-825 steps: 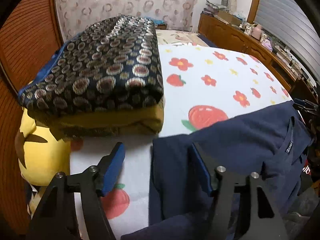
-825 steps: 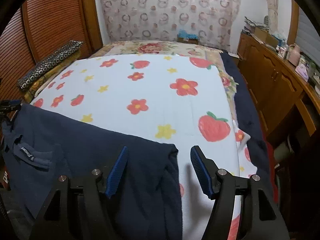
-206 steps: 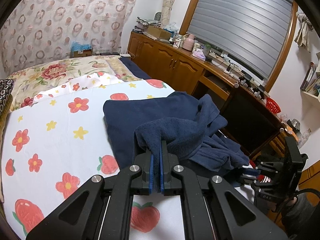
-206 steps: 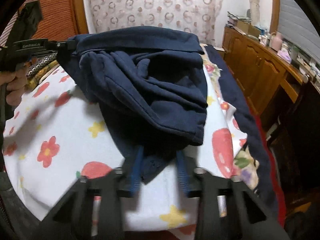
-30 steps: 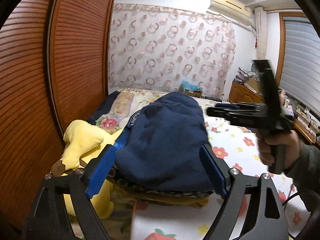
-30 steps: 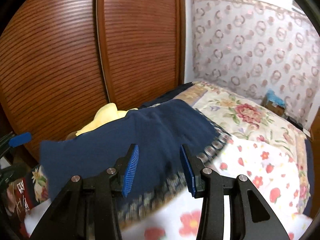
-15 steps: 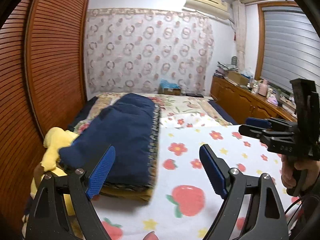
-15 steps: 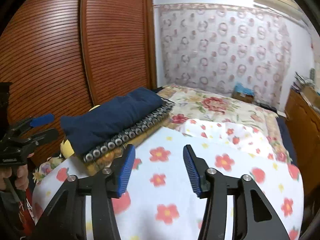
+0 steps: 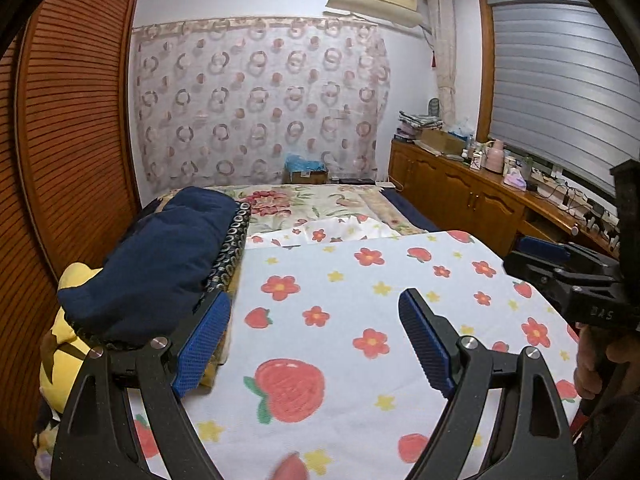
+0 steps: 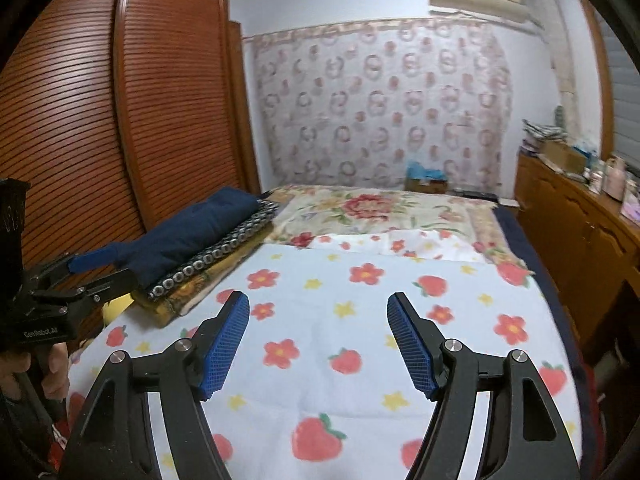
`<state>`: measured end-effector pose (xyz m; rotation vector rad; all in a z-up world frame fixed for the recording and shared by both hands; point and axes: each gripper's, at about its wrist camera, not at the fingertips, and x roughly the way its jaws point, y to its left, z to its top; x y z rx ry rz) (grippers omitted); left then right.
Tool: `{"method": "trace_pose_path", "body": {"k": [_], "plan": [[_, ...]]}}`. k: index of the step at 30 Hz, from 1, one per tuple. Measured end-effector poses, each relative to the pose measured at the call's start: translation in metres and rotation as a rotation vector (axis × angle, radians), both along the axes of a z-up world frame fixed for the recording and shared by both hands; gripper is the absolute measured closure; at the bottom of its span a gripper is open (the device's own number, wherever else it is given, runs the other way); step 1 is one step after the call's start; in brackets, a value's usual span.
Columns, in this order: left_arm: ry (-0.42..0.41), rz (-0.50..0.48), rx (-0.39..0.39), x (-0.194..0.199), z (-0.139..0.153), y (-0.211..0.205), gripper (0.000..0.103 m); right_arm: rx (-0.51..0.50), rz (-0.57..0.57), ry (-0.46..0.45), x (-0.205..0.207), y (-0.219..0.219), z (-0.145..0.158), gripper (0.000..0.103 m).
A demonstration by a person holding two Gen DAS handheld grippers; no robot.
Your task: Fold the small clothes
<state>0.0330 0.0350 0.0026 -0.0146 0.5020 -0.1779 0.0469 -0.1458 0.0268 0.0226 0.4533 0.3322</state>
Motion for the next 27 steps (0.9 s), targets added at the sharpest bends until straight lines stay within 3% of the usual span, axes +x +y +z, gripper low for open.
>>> {"method": "trace_pose_path", "body": {"k": [12,27], "plan": [[-0.069,-0.001,0.018,-0.006,0.034,-0.022,0.016,0.018,-0.116,-0.080,-0.044,0.013,0.026,0.030],[-0.103,0.010,0.011,-0.018,0.048,-0.021,0.016,0.031,-0.146,-0.132,-0.069,0.024,0.004,0.030]]}}
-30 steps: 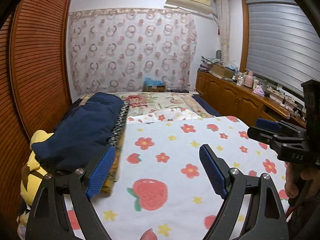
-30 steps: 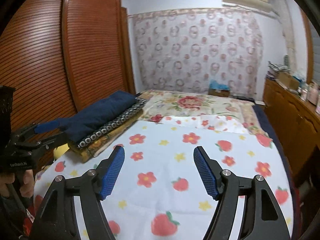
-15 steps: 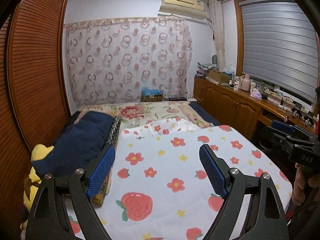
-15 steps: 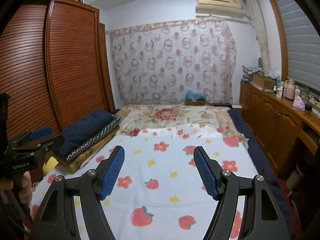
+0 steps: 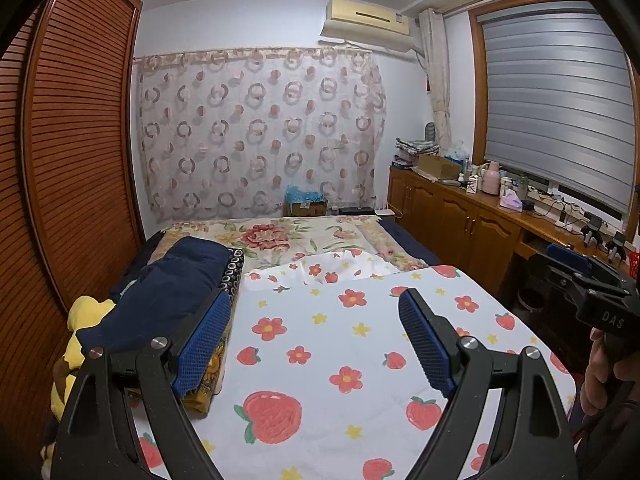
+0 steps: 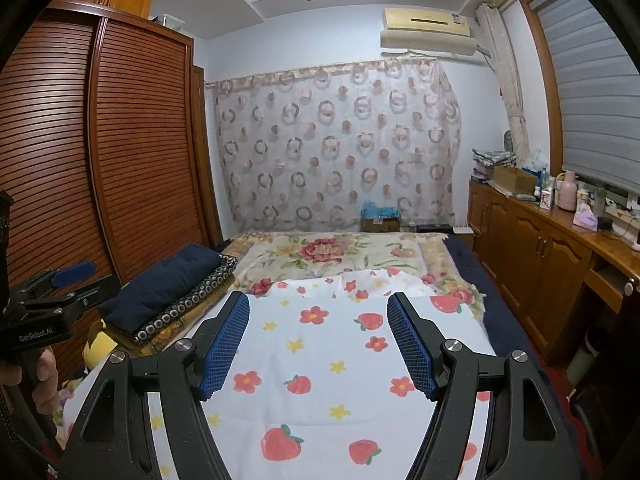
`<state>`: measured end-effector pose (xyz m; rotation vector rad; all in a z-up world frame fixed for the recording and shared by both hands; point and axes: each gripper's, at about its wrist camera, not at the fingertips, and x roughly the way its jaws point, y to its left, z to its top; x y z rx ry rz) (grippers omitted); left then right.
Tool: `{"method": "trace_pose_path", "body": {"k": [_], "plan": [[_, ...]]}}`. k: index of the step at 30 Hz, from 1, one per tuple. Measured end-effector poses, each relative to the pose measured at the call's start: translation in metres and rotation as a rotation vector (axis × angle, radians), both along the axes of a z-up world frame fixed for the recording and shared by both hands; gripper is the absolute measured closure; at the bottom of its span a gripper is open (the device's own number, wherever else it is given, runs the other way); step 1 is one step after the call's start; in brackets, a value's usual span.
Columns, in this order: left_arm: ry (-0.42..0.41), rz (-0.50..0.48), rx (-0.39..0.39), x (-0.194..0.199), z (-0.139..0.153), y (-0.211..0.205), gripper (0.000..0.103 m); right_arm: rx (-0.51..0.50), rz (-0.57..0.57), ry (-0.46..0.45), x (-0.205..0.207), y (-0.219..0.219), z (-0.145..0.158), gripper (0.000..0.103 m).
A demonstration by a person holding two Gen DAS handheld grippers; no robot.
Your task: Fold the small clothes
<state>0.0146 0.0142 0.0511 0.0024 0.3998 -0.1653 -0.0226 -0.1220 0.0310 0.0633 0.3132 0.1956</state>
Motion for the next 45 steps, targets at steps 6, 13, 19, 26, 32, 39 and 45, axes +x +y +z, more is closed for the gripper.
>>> {"method": "trace_pose_path", "body": {"k": [6,13,19,26,32,39,45], "plan": [[0.002,0.004,-0.002,-0.001,0.000,0.002,0.016,-0.001,0.001,0.000,0.000,-0.003,0.000,0.030],[0.002,0.004,-0.002,-0.001,0.000,0.003,0.016,-0.001,0.005,0.002,0.003,-0.008,0.001,0.030],[0.002,0.004,-0.002,-0.001,0.000,0.005,0.016,0.000,0.006,0.003,0.006,-0.012,0.003,0.030],[0.001,0.005,-0.001,-0.002,0.000,0.006,0.016,0.001,0.008,0.004,0.006,-0.014,0.003,0.030],[0.001,0.004,-0.001,-0.002,-0.001,0.006,0.016,0.001,0.011,0.005,0.007,-0.017,0.002,0.030],[0.001,0.005,-0.001,-0.002,-0.001,0.006,0.016,0.002,0.010,0.006,0.007,-0.022,0.003,0.030],[0.000,0.004,-0.002,-0.002,-0.002,0.006,0.016,0.001,0.012,0.005,0.007,-0.024,0.004,0.030]]}}
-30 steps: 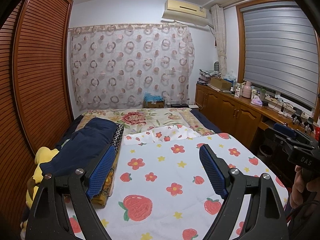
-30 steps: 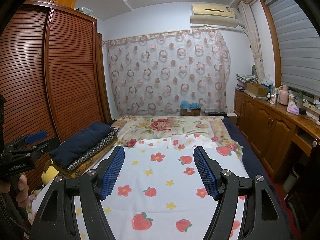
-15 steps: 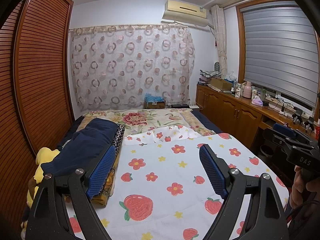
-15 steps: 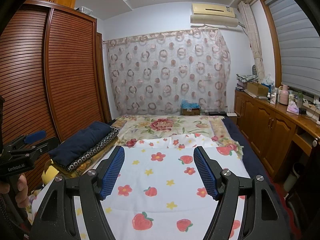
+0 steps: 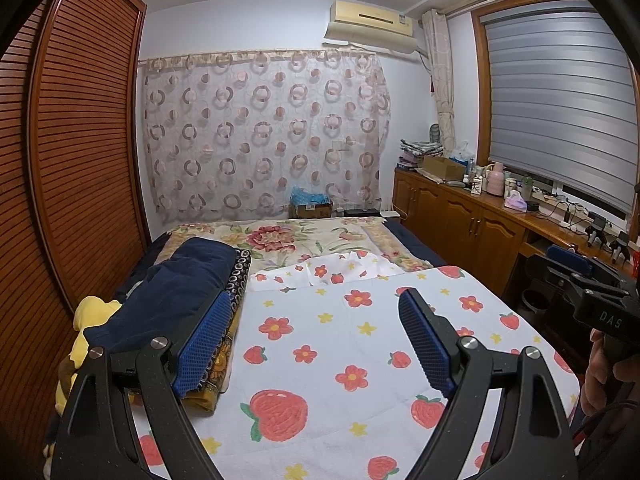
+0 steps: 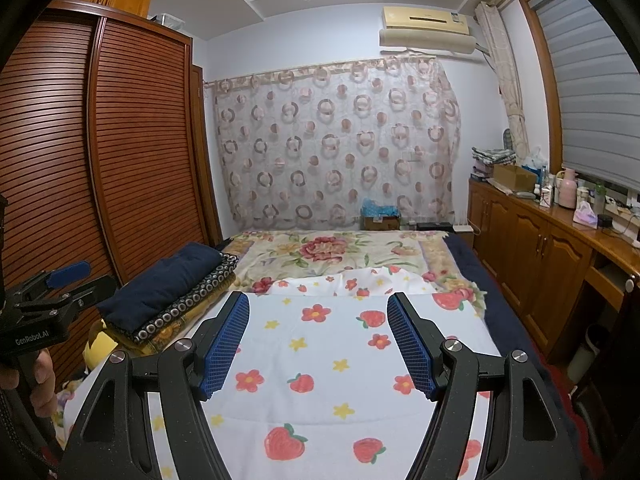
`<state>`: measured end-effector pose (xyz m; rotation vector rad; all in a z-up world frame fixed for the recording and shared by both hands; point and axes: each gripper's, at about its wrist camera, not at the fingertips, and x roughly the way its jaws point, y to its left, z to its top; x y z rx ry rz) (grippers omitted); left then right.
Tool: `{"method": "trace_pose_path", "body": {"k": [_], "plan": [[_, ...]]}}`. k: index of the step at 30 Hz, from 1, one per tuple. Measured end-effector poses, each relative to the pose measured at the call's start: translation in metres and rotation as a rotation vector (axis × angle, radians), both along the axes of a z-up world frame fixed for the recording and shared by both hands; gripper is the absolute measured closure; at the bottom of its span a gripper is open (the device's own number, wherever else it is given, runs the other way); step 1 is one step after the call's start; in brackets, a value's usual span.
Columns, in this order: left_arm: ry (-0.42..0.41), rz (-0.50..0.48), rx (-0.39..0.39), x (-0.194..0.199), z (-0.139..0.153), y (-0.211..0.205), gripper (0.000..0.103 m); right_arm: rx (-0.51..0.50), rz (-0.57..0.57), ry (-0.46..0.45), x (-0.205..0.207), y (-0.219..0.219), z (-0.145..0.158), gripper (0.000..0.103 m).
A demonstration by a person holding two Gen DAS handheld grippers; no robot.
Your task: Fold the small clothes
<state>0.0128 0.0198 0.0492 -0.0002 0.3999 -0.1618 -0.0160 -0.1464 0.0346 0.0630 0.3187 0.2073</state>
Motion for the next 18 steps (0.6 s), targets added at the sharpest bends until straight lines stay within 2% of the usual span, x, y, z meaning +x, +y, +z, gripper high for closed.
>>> {"method": "trace_pose_path", "body": {"k": [18], "plan": [[-0.003,0.002,0.000,-0.0003,-0.0014,0.0030,0.016,-0.001,0.006,0.000,-0.0002,-0.0038,-0.0010,0.030]]}}
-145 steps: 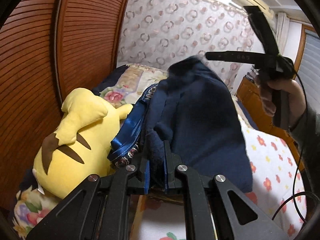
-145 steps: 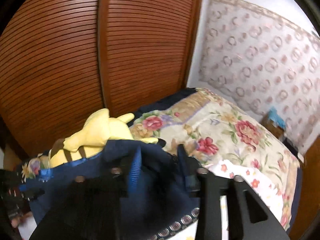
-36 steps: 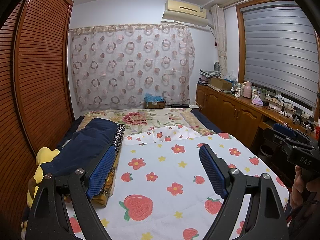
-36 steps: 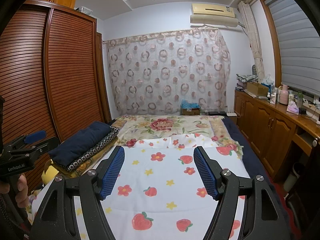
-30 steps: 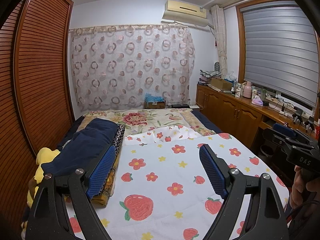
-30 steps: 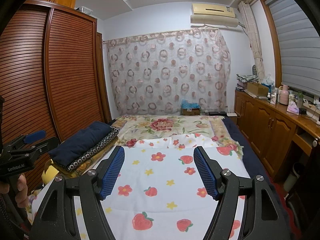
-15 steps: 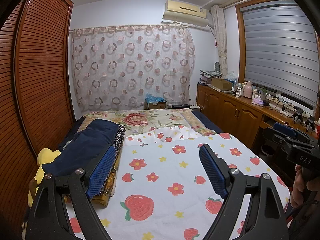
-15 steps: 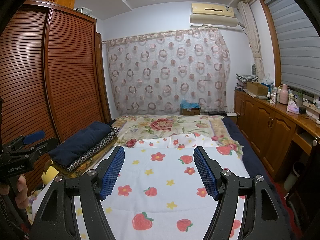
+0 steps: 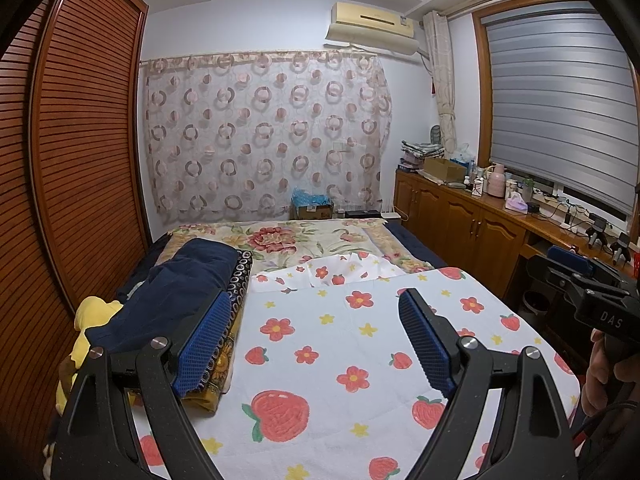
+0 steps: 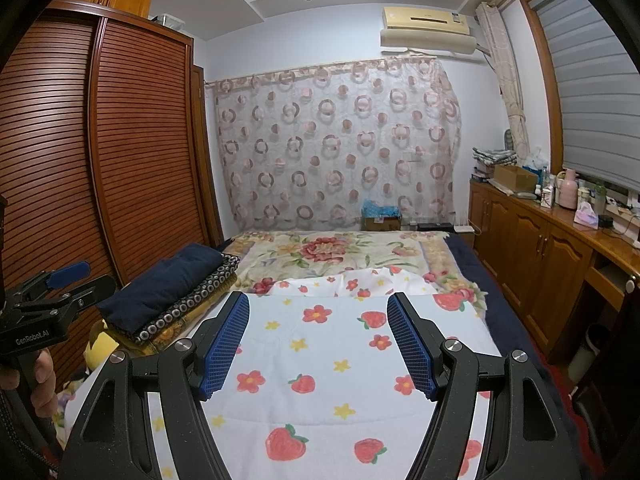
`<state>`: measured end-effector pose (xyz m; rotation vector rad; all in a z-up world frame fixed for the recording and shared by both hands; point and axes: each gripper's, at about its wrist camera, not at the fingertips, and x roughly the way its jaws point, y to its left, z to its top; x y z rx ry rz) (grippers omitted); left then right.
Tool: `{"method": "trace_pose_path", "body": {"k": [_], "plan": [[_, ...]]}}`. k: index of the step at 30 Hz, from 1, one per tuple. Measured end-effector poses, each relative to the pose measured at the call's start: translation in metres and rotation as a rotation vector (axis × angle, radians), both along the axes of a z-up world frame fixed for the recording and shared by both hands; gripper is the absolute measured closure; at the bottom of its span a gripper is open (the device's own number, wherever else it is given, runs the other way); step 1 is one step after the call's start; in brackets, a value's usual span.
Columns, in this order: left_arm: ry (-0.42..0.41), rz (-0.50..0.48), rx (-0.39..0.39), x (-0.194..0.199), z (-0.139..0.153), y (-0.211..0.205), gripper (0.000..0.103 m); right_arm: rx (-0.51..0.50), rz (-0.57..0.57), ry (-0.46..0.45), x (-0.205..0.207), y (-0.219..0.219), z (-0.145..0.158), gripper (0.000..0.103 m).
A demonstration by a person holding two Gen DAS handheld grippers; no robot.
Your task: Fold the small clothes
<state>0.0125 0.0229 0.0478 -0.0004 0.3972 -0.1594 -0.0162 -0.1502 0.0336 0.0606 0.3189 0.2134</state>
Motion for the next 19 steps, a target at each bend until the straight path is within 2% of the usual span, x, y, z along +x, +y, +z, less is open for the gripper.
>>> {"method": "trace_pose_path", "body": {"k": [19], "plan": [[-0.002,-0.001,-0.001,-0.0005,-0.0021,0.0000,0.016,0.003,0.008,0.003,-0.0004,-0.0095,0.0006,0.030]]}}
